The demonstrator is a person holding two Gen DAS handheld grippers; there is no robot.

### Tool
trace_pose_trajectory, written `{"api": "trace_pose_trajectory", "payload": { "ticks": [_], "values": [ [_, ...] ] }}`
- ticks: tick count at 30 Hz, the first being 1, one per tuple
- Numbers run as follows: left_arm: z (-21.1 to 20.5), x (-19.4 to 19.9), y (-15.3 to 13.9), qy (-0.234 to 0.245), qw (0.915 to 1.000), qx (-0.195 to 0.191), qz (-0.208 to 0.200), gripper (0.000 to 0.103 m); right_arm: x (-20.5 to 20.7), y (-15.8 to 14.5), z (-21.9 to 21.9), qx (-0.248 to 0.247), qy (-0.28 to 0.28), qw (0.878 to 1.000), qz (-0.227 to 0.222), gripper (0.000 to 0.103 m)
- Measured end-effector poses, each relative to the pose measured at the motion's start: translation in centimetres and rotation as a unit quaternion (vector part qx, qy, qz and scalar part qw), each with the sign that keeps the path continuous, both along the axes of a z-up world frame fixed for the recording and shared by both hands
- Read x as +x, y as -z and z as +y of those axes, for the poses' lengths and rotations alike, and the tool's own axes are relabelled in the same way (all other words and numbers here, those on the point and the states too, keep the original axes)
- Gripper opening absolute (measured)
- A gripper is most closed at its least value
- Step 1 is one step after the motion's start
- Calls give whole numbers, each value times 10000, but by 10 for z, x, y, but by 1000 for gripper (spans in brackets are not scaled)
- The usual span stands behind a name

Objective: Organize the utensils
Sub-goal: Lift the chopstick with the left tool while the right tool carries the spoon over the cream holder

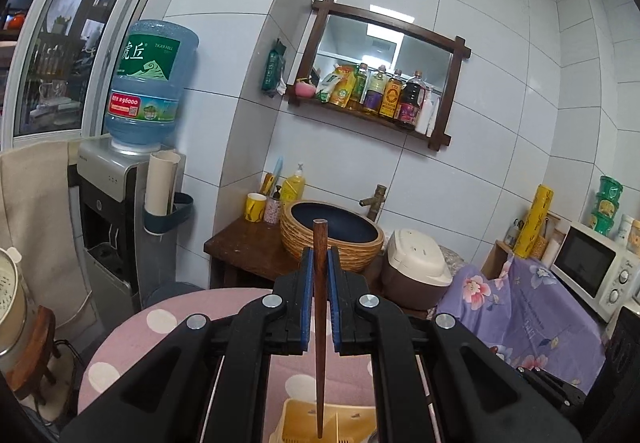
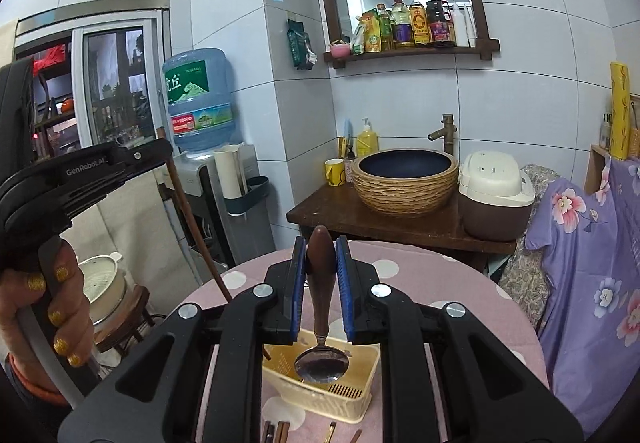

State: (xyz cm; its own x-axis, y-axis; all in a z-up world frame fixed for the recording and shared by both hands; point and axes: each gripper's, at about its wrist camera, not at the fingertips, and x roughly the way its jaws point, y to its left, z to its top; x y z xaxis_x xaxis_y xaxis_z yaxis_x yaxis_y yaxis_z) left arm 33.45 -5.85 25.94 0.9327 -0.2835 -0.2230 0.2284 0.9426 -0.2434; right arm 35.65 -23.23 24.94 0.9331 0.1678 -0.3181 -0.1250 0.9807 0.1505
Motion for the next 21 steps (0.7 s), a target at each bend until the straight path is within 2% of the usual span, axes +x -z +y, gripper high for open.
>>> {"api": "trace_pose_trajectory", "payload": {
  "ticks": [2, 10, 19, 21],
  "values": [
    [-4, 5, 11, -73, 10000, 44, -27, 8, 11, 13, 1, -17, 41, 9999, 143, 16],
    [-19, 16, 67, -17, 9983, 481, 334, 8, 28, 71, 2, -6, 41, 9978, 657, 16],
    [-25, 23, 113, 85, 9947, 743, 710, 8, 34, 107, -1, 42, 37, 9955, 951, 16],
    [-26, 21, 117, 34, 9947, 807, 644, 8, 34, 112, -1, 22, 33, 9951, 984, 16]
  ]
}}
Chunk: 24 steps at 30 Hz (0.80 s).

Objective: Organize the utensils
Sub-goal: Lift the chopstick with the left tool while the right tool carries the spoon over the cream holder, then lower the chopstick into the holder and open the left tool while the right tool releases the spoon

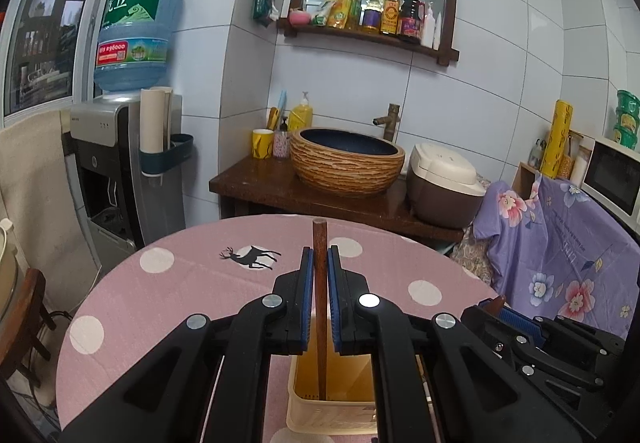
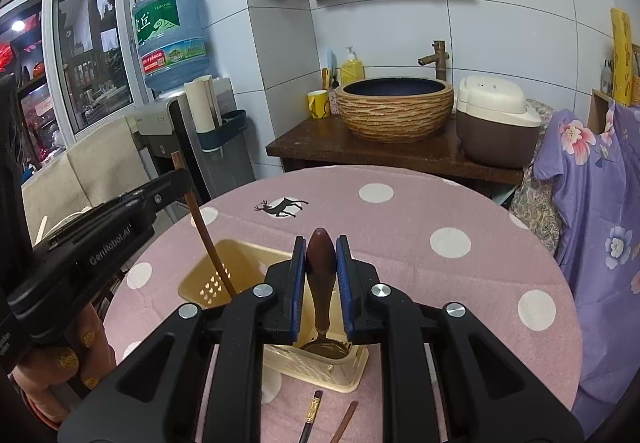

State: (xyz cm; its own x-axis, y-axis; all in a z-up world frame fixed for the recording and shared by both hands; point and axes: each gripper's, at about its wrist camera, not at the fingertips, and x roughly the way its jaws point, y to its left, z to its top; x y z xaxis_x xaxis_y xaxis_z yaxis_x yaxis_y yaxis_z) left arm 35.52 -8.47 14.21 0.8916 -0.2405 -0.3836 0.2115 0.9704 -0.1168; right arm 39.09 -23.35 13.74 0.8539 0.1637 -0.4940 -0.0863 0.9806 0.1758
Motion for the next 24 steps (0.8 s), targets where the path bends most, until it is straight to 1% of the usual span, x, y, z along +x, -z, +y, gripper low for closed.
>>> {"api": "trace_pose_trajectory", "payload": {
  "ticks": [4, 12, 15, 16, 17, 18, 19, 20, 21, 23, 24],
  "values": [
    [-3, -3, 1, -1, 9998, 157, -119, 8, 1, 7, -1, -12, 35, 10000, 45, 16],
    [-6, -4, 2, 51, 9997, 229, -117, 8, 0, 7, -4, 3, 52, 10000, -14, 16],
    [-6, -5, 5, 109, 9996, 263, -71, 10, -3, 6, -5, 35, 61, 9999, -101, 24],
    [-5, -6, 5, 107, 9996, 266, -66, 15, -6, 6, -6, 42, 77, 9999, -141, 31],
    [-3, -8, 5, 110, 9996, 238, -51, 27, -9, 4, -6, 48, 91, 9998, -179, 39],
    [0, -11, 5, 113, 9998, 181, -49, 35, -14, 3, -7, 65, 89, 9996, -263, 41],
    [6, -16, 5, 87, 9999, 82, -75, 49, -19, 1, -7, 61, 86, 9994, -334, 42],
    [10, -21, 5, 54, 9999, 3, -103, 57, -26, 0, -7, 35, 94, 9991, -404, 42],
    [15, -27, 5, 16, 9999, -52, -117, 60, -32, -1, -7, 0, 121, 9989, -448, 44],
    [23, -37, 7, -74, 9999, -49, -49, 73, -46, -1, -8, -61, 206, 9986, -487, 48],
    [26, -42, 9, -129, 9999, -59, -3, 76, -53, 1, -8, -82, 225, 9985, -488, 49]
  ]
}}
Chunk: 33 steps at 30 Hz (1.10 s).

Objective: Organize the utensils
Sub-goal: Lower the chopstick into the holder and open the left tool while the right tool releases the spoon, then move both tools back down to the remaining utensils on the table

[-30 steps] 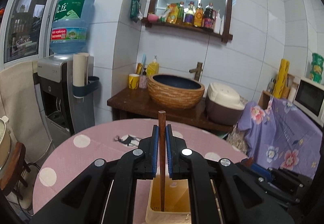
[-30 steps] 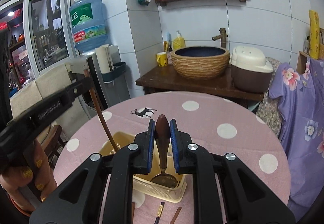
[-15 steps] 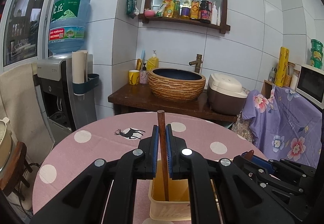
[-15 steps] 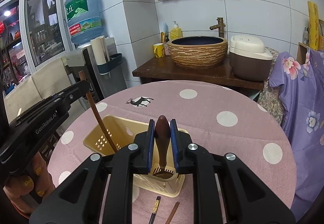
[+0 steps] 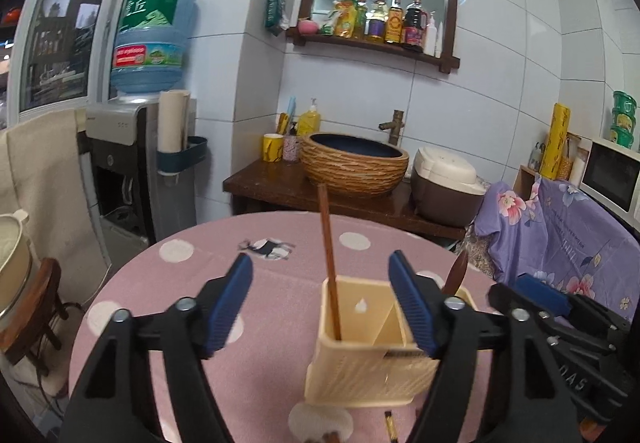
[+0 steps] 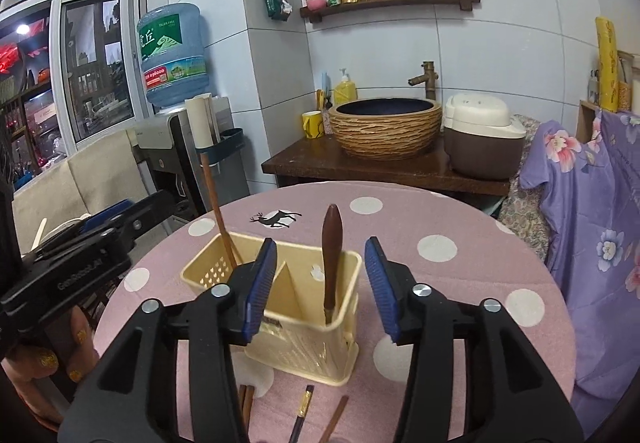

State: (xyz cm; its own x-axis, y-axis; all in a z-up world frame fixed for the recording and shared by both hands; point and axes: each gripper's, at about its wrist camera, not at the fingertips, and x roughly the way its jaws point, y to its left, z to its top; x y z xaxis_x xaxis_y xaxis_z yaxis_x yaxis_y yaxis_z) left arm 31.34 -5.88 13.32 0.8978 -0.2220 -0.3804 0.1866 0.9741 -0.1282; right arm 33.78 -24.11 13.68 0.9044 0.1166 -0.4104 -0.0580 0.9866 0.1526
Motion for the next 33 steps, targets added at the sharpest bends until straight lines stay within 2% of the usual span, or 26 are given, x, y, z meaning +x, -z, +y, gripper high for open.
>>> {"api": "trace_pose_trajectory", "payload": {
  "ticks": [2, 7, 12, 18, 21, 28, 33],
  "values": [
    [10, -12, 8, -150, 9998, -82, 118, 89, -14, 6, 1, -64, 34, 10000, 49, 51],
    [23, -33, 36, -312, 9982, 8, 517, 96, -37, 32, 8, -394, 12, 9985, 386, 52],
    [25, -45, 75, -397, 9925, 520, 1031, 97, -53, 68, 7, -373, 23, 9955, 871, 52],
    [39, -64, 110, -480, 9864, 562, 1469, 96, -67, 109, 1, -184, 68, 9900, 1398, 52],
    [40, -71, 121, -475, 9843, 632, 1580, 91, -71, 125, -1, -100, 96, 9869, 1607, 52],
    [36, -75, 140, -260, 9789, 572, 1943, 67, -71, 149, 9, -32, -26, 9791, 2033, 43],
    [31, -77, 145, -164, 9777, 597, 2005, 64, -67, 160, 17, -66, 13, 9748, 2232, 41]
  ]
}}
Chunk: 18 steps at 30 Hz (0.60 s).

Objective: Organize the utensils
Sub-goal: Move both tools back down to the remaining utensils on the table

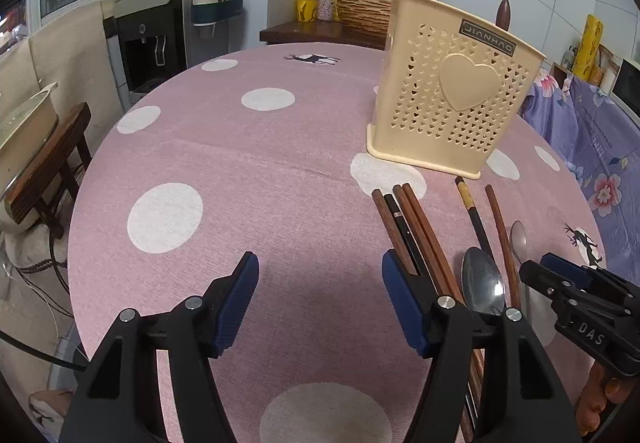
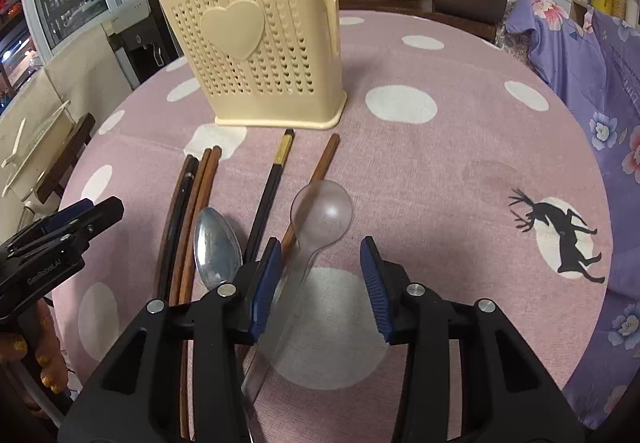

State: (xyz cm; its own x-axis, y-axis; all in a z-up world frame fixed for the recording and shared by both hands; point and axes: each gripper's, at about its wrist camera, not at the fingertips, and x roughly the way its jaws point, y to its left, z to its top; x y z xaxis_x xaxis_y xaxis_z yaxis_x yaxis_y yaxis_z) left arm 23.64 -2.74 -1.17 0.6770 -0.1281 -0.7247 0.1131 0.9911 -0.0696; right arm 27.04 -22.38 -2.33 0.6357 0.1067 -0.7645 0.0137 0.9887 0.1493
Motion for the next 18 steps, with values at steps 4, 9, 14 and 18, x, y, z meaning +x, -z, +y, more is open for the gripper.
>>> {"api": "trace_pose_trajectory", "payload": {
  "ticks": [4, 9, 14, 18],
  "values": [
    [0, 1, 1, -8, 10000, -33, 33, 64, 3, 1, 6, -147, 49, 9999, 7, 41],
    [1, 2, 1, -37, 9999, -81, 54, 64, 7, 0, 6, 11, 110, 9999, 33, 40],
    [2, 3, 1, -39, 9999, -88, 62, 64, 16, 2, -2, 408, 320, 9986, 78, 40],
    [0, 4, 2, -32, 9999, -79, 76, 64, 23, 2, -3, 513, 347, 9980, 113, 33]
  ]
}}
